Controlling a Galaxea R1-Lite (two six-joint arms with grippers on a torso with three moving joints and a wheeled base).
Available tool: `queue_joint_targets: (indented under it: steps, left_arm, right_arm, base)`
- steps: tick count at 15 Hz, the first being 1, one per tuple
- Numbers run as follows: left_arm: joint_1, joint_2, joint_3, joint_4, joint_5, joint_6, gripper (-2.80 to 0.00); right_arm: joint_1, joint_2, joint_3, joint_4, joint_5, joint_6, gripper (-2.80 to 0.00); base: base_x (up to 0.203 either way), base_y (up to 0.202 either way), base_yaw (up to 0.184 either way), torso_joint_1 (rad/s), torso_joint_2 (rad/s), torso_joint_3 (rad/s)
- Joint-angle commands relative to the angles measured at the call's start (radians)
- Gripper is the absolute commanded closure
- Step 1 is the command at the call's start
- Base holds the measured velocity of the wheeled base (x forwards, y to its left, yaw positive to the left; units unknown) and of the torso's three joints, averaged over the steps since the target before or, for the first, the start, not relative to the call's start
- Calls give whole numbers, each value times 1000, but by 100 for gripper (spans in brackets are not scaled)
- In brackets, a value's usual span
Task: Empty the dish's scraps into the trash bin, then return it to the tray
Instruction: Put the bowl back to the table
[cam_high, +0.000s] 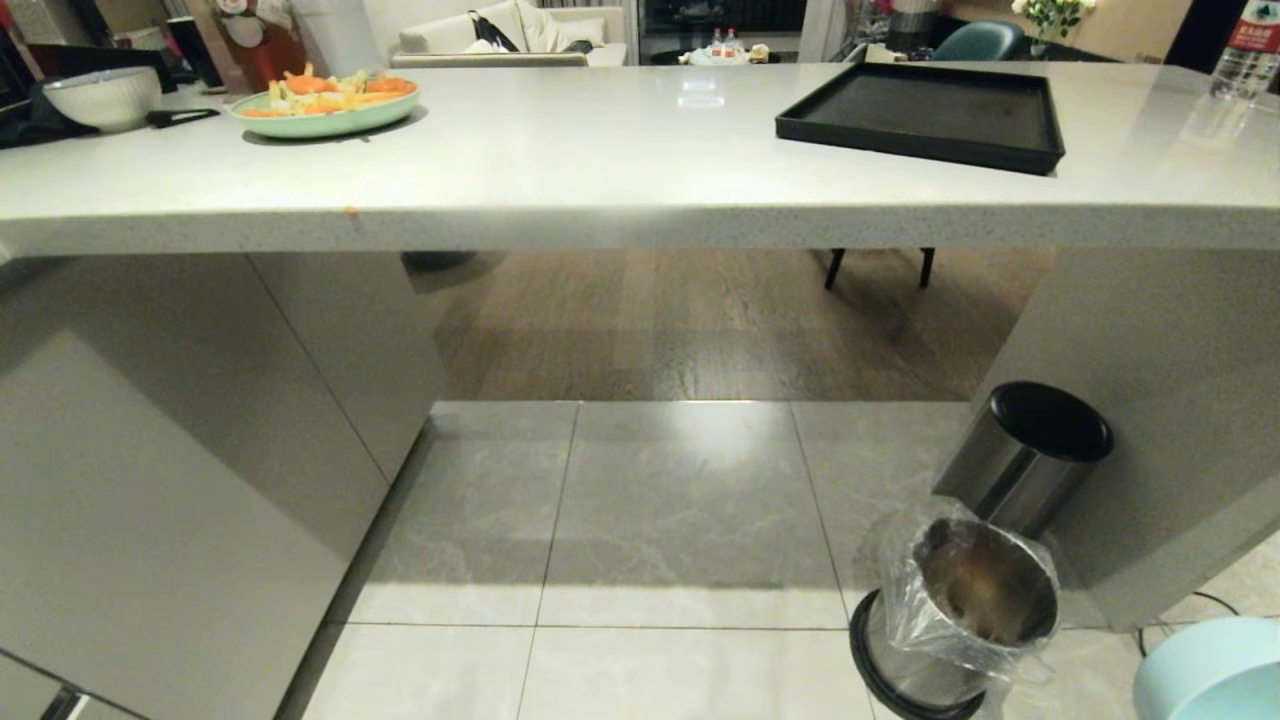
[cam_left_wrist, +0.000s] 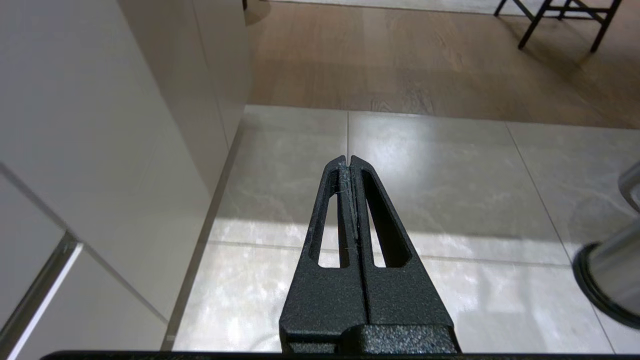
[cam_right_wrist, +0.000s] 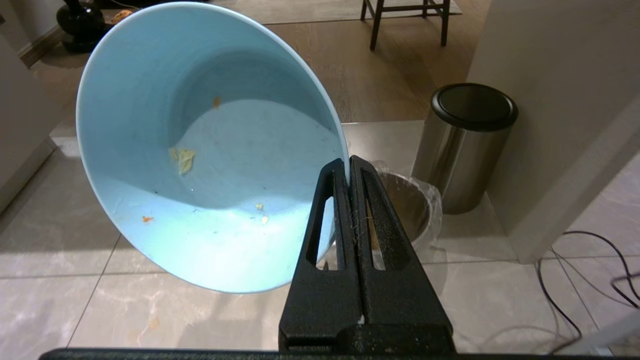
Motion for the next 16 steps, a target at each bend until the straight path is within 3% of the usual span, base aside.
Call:
queue_joint_targets:
  steps: [1, 5, 10, 16]
  left_arm:
    - [0, 1, 0, 0, 0, -1, 0]
    - [-1, 1, 0, 0, 1, -1, 0]
    - [0, 1, 0, 0, 0, -1, 0]
    - [0, 1, 0, 0, 0, -1, 0]
  right_arm:
    - [0, 1, 0, -1, 1, 0, 0]
    - [0, 1, 0, -1, 1, -1, 0]
    - [0, 1, 0, -1, -1, -5, 0]
    - [0, 1, 0, -1, -1, -8, 0]
  base:
    - [191, 0, 1, 2, 4, -4]
    - [168, 0, 0, 8, 0, 1]
    - [0, 0, 0, 0, 0, 0]
    - [0, 0, 0, -25, -306, -338]
